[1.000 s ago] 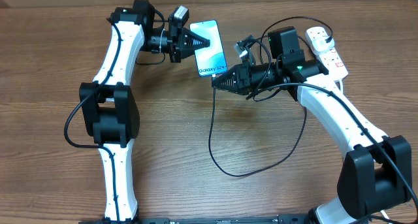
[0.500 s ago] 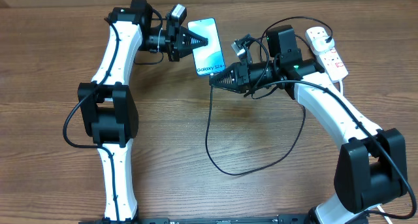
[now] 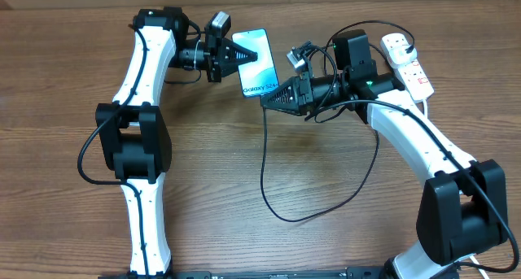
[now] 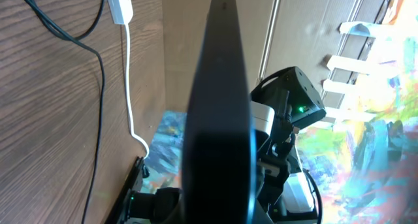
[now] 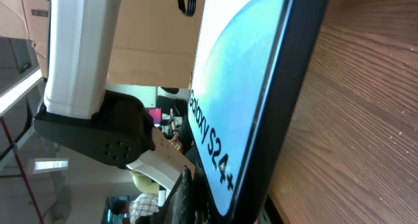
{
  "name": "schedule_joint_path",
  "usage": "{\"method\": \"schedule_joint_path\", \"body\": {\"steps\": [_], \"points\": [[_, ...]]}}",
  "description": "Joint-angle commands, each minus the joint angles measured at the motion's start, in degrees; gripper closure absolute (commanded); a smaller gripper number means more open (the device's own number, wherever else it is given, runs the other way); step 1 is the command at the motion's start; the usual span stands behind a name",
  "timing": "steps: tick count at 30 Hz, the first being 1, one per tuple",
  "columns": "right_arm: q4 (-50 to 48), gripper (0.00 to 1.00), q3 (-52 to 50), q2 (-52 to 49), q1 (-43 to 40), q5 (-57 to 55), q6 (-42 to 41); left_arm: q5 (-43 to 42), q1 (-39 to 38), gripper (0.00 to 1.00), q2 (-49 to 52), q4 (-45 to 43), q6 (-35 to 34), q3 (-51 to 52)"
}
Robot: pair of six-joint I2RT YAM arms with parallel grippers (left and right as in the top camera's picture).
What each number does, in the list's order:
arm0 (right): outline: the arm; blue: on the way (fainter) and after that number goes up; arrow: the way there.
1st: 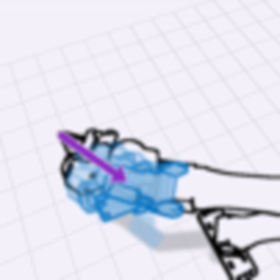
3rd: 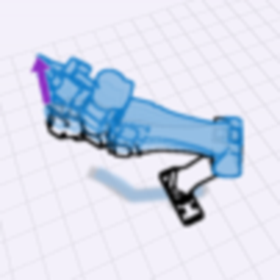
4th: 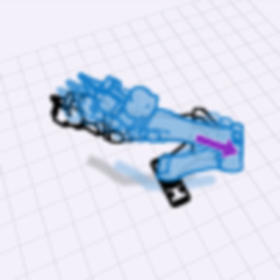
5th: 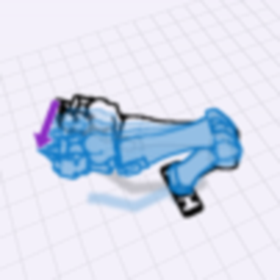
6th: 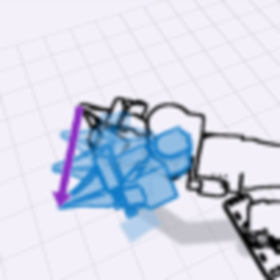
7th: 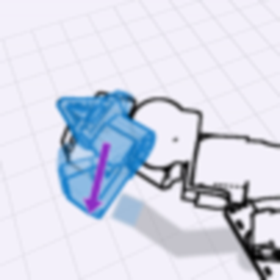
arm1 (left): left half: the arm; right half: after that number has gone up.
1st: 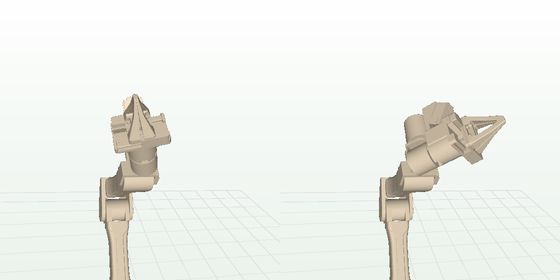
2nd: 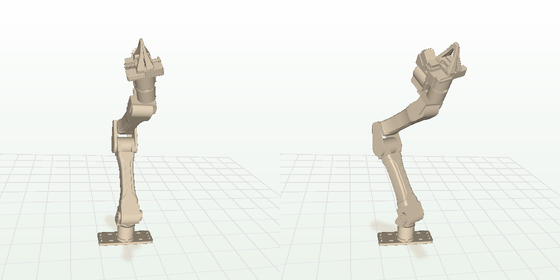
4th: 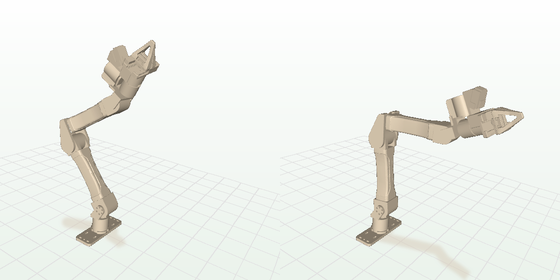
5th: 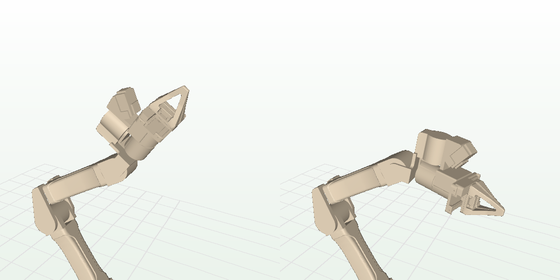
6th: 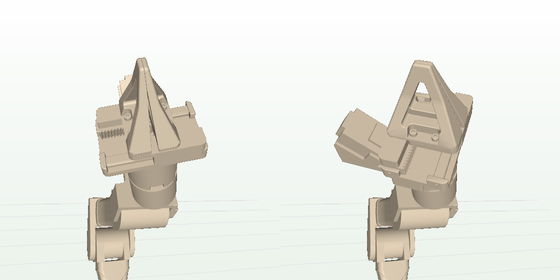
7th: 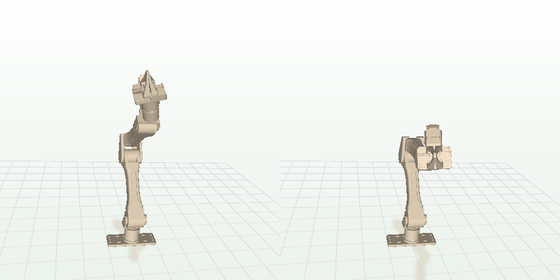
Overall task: Plug charger to phone and switch on socket
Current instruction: 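Push the plug into the phone's port with the right gripper, then open the right gripper and pull it back from the plugged phone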
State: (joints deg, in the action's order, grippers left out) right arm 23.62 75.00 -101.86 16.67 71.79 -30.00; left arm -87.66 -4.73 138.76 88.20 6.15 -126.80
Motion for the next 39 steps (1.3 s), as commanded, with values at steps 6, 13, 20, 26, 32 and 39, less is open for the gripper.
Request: {"method": "schedule_joint_path", "body": {"steps": [6,13,20,26,32,39], "points": [[-1.18,0.95,1.16,-0.39,-1.05,-1.18,-0.26,4.04,-1.29,0.96,-1.88,4.87,9.84,-0.85],[-1.70,0.93,1.16,-0.39,-1.05,-1.92,-0.26,5.20,-1.29,0.96,-1.88,7.85,13.81,-0.85],[-4.00,0.92,1.16,-0.39,-1.05,-3.19,-0.50,6.25,-1.29,0.96,-1.90,8.66,15.10,-0.85],[-7.63,0.93,1.16,-0.39,-1.05,-3.37,-3.26,7.08,-1.29,0.96,-1.88,8.66,15.28,-0.85],[-7.98,0.93,1.16,-0.42,-1.05,-4.22,-3.26,7.10,-1.29,0.96,-1.90,8.66,15.32,-0.85],[-8.55,0.96,1.16,-0.42,-1.05,-4.26,-3.82,7.08,-1.29,0.96,-1.90,8.66,15.26,-0.85]]}}
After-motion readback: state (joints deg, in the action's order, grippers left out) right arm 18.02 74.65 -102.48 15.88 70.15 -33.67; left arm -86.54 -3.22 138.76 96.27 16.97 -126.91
